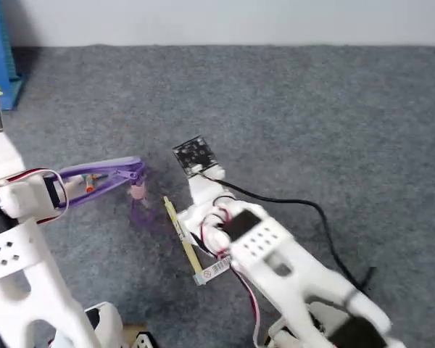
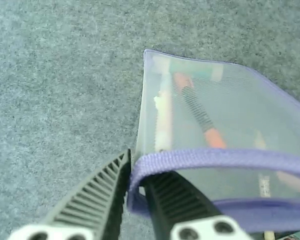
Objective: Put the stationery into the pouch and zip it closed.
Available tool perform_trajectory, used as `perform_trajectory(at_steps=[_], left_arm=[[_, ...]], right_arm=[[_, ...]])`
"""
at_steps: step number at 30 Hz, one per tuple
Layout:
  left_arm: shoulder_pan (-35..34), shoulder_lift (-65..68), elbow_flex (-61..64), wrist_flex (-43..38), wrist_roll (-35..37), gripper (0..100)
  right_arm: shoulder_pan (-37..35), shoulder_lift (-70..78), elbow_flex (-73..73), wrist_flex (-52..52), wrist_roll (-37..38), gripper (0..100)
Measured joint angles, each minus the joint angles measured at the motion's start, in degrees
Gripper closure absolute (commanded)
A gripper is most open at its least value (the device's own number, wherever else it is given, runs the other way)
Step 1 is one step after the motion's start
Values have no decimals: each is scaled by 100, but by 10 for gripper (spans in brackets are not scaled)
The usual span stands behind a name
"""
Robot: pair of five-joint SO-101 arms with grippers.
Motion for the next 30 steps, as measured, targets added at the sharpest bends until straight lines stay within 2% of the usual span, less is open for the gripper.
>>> perform_trajectory(at_steps=[10, 19, 21, 26, 28, 30], left_arm=[[0, 0, 0, 0, 0, 988], [0, 0, 0, 0, 0, 988], [-18, 0, 0, 0, 0, 988], [-18, 0, 0, 0, 0, 988], [0, 0, 0, 0, 0, 988], [0, 0, 0, 0, 0, 988]], right_arm=[[-97, 2127, -1222, -334, 0, 779], [-519, 2549, -1424, -352, -9, 780], [-536, 2549, -1424, -352, -18, 808], [-527, 2629, -1424, -352, -18, 998], [-475, 2769, -1424, -360, -18, 962], [-334, 2910, -1512, -360, -18, 974]])
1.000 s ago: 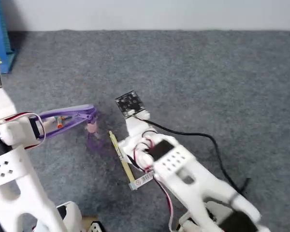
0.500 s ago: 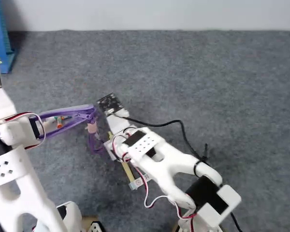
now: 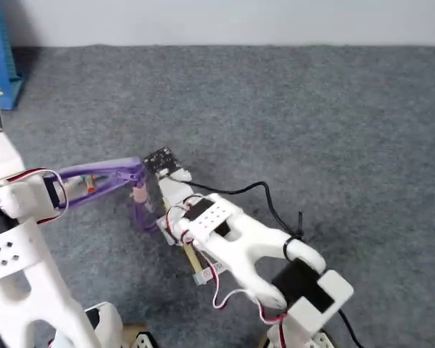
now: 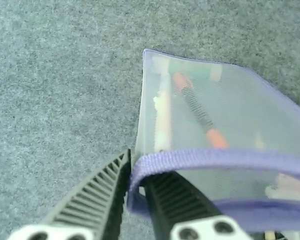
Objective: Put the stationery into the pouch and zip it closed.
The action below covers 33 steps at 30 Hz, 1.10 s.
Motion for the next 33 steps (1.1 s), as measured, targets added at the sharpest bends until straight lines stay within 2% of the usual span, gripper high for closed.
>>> perform_trajectory(at_steps=[7, 14, 21, 27, 33], left_arm=[[0, 0, 0, 0, 0, 988], [0, 0, 0, 0, 0, 988], [211, 0, 35, 0, 0, 988], [334, 0, 35, 0, 0, 988], [448, 0, 35, -185, 0, 988]], right_arm=[[308, 70, -97, 105, 88, 991], [730, -686, -88, 949, 281, 991], [844, -2462, -79, 1837, 290, 991], [844, -4431, -79, 1996, 290, 991], [193, -6101, -79, 2004, 193, 991]])
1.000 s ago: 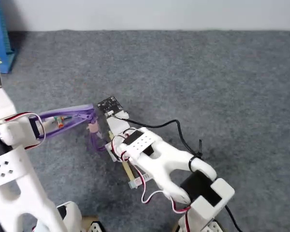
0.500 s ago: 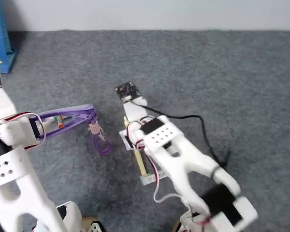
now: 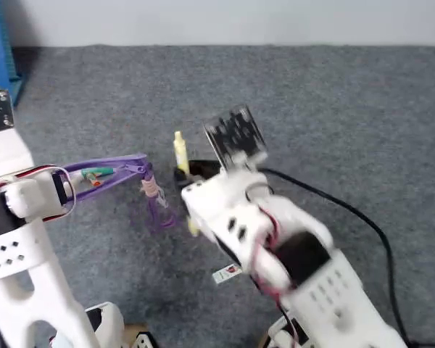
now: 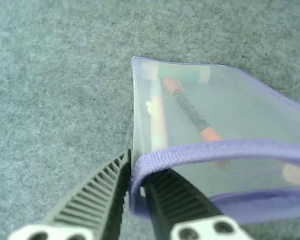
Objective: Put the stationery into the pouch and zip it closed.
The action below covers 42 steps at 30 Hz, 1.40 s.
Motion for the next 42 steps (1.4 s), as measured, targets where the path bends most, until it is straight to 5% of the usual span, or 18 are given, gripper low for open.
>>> perform_trajectory(at_steps=[8, 22, 35, 42], left_arm=[[149, 0, 123, -9, 0, 988], [149, 0, 123, -9, 0, 988], [149, 0, 141, -9, 0, 988], [149, -9, 308, -88, 0, 988]], right_arm=[[-563, -976, 0, -1301, -123, 991], [-870, -149, 1609, -5556, -123, 991], [-870, 1574, 1697, -6505, -448, 988], [-870, 1873, 1697, -6488, -308, 734]])
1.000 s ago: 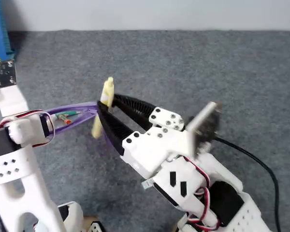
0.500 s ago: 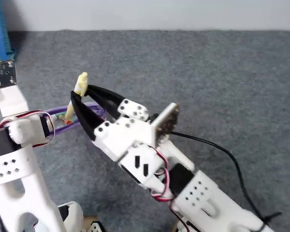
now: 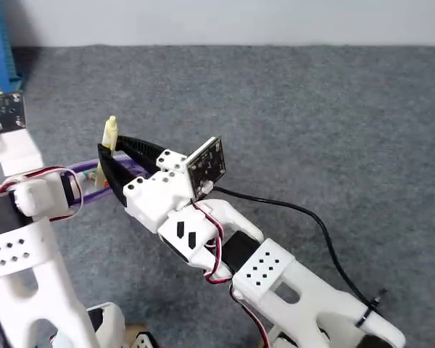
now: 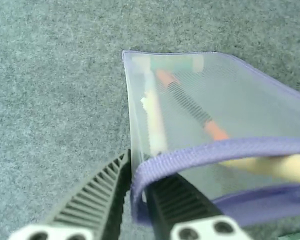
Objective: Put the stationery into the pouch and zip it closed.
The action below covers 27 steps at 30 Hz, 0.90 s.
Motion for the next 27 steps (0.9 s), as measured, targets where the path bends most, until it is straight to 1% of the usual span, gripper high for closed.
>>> perform_trajectory(at_steps=[2, 7, 14, 17, 20, 22, 27], left_arm=[[0, 0, 35, -26, 0, 988], [0, 0, 35, -26, 0, 988], [0, 0, 35, -26, 0, 988], [0, 0, 35, -26, 0, 988], [0, 0, 35, -26, 0, 988], [0, 0, 35, -26, 0, 988], [0, 0, 35, -26, 0, 988]], right_arm=[[0, 0, 0, 176, 53, 697], [0, -369, 9, 862, 70, 696], [0, -1582, 9, 1864, 70, 696], [132, -2215, 0, 2646, 35, 696], [527, -2699, 0, 3710, -325, 703], [870, -2831, 0, 4466, -501, 744], [1530, -2716, 0, 6145, -782, 912]])
